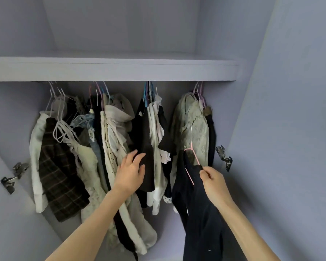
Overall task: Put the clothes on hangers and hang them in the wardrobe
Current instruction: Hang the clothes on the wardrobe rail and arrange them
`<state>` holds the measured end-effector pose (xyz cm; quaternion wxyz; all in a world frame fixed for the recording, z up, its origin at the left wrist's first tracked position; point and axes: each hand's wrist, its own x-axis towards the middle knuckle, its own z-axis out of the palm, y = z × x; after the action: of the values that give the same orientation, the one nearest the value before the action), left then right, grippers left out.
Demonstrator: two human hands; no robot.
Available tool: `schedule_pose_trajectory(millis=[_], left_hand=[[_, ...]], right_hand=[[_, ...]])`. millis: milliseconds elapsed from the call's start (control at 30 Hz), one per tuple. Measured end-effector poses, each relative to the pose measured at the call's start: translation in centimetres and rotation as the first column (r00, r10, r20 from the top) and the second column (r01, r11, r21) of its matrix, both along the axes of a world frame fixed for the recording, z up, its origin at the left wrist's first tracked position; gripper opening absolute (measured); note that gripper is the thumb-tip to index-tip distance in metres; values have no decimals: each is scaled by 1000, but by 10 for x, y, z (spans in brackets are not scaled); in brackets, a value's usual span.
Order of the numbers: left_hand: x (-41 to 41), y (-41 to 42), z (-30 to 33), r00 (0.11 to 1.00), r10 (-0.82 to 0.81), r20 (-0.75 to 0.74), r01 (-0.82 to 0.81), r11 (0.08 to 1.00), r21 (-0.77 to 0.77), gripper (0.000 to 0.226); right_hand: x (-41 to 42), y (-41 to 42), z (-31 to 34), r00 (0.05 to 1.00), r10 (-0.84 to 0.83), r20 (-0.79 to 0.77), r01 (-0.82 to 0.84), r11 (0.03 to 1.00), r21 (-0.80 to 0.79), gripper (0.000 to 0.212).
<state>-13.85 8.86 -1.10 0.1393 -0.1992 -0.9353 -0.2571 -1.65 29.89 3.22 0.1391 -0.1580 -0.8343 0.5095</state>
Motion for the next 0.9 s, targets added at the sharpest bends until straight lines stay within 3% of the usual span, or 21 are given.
schedule_pose_trajectory(millis=[200, 367, 500, 733, 900], left_hand=[[-76, 79, 30, 996, 2, -93, -19, 984, -179, 50], [-116, 119, 28, 983, 41, -179, -111, 908, -405, 50], [-129, 116, 24, 958, 132, -255, -218, 912, -347, 32], [-140, 86, 28, 935, 159, -317, -218, 963, -160, 58], [-140, 78, 20, 952, 116, -284, -149, 984, -97, 62]], right_hand=[[-67, 30, -4, 1000, -4, -30, 2, 997, -76, 16], [-103, 47, -11, 999, -2, -51, -3, 996, -93, 29], [-128, 59, -9, 994, 12, -110, -22, 996, -88, 20], [-204, 66, 1, 978, -46, -204, 33, 997, -70, 28], [-256, 75, 20, 975, -97, -198, 97, 995, -9, 32]])
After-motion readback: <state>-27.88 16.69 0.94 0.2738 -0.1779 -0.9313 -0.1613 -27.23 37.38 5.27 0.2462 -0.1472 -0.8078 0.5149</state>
